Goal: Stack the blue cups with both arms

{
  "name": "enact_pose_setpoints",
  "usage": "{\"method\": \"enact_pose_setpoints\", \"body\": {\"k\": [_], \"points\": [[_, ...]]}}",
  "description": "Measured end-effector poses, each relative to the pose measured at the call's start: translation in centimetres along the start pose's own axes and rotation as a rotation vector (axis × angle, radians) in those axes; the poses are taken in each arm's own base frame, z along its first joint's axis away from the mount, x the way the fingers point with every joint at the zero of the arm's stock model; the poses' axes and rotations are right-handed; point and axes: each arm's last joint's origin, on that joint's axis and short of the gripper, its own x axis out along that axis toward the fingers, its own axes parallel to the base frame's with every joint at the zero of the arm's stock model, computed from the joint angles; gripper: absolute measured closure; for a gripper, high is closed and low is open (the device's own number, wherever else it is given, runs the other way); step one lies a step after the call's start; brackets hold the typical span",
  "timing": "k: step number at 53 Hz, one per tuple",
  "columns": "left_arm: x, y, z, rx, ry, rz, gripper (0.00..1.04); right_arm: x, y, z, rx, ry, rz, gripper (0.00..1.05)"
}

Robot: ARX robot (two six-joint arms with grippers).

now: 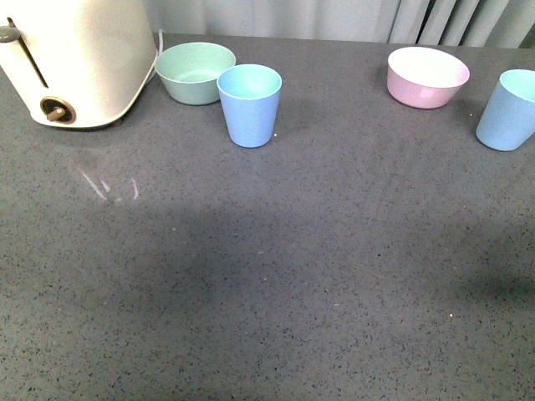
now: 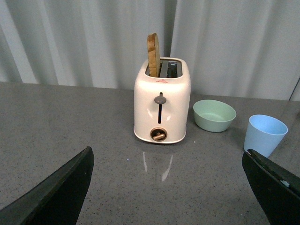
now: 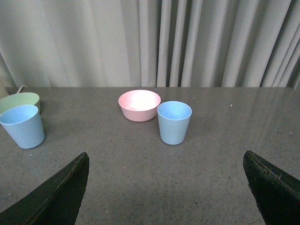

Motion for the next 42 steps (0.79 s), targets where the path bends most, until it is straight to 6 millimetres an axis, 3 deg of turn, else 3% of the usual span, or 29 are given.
{"method": "enact_pose_setpoints", "body": {"k": [42], "points": [[0.0, 0.0, 0.0, 0.0, 0.0, 0.0, 0.09, 0.0, 0.0, 0.0, 0.0, 0.0, 0.0, 0.09]]}}
